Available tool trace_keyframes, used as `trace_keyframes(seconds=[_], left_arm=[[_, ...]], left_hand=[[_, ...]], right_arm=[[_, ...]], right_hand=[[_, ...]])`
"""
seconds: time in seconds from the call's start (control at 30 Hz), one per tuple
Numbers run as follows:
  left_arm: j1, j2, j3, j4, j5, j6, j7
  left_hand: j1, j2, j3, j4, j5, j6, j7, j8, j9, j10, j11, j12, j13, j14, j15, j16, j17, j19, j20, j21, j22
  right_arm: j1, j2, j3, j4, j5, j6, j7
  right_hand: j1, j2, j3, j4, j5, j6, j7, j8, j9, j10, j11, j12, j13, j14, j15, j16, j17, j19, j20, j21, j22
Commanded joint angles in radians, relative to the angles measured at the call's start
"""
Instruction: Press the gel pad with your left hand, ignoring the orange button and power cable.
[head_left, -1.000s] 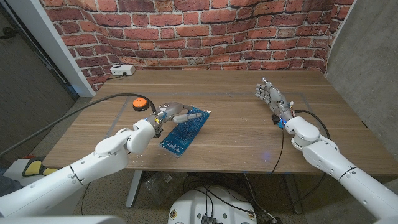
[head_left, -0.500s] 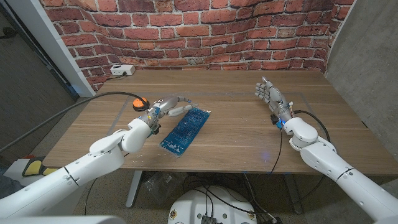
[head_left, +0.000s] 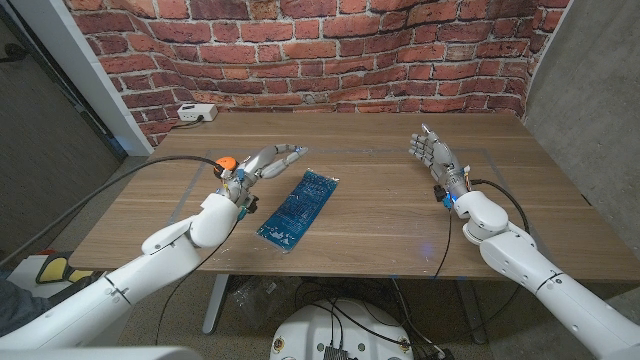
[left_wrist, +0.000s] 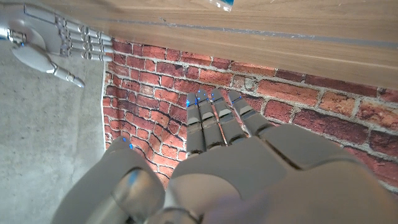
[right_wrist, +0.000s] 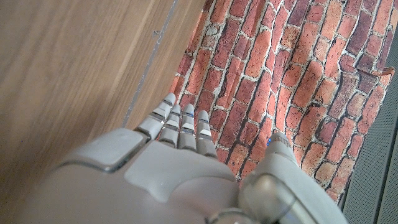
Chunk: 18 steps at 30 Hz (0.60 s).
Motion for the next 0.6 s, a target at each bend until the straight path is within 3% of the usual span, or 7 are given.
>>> trace_keyframes(seconds=[0.03, 0.3, 0.6], left_arm=[[0.001, -0.054, -0.037, 0.087, -0.199, -0.133, -0.025], [-0.007, -0.093, -0.060, 0.141, -0.332, -0.224, -0.064], [-0.031, -0.166, -0.074, 0.255, -0.556, -0.347, -0.175]], left_hand=[[0.009, 0.003, 0.004, -0.002, -0.005, -0.009, 0.002, -0.006, 0.004, -0.017, 0.005, -0.007, 0.004, -0.009, 0.002, -0.006, 0.004, -0.003, 0.011, -0.003, 0.004], [0.014, 0.005, 0.005, -0.003, -0.006, -0.025, 0.005, -0.010, 0.004, -0.026, 0.011, -0.008, 0.004, -0.017, 0.007, -0.007, 0.004, -0.010, 0.014, -0.005, 0.004], [0.017, 0.006, 0.004, -0.004, -0.008, -0.029, 0.005, -0.010, 0.004, -0.032, 0.012, -0.008, 0.004, -0.022, 0.008, -0.007, 0.004, -0.011, 0.013, -0.004, 0.004]], right_arm=[[-0.003, 0.012, 0.000, 0.020, 0.006, 0.027, 0.009], [0.006, 0.026, 0.000, 0.042, 0.007, 0.058, 0.021], [0.026, 0.041, -0.005, 0.076, 0.013, 0.081, 0.043]], right_hand=[[-0.002, 0.009, -0.001, 0.000, 0.004, 0.011, -0.004, 0.004, 0.003, 0.011, 0.002, 0.005, 0.002, 0.010, -0.001, 0.004, 0.005, 0.009, 0.000, 0.002, 0.002], [-0.005, 0.008, -0.003, 0.001, 0.004, 0.015, -0.006, 0.005, 0.003, 0.014, 0.000, 0.005, 0.002, 0.012, -0.002, 0.004, 0.005, 0.011, -0.001, 0.002, 0.002], [-0.007, 0.008, -0.004, 0.002, 0.004, 0.017, -0.005, 0.005, 0.003, 0.018, 0.001, 0.006, 0.002, 0.014, 0.000, 0.004, 0.005, 0.015, -0.001, 0.002, 0.001]])
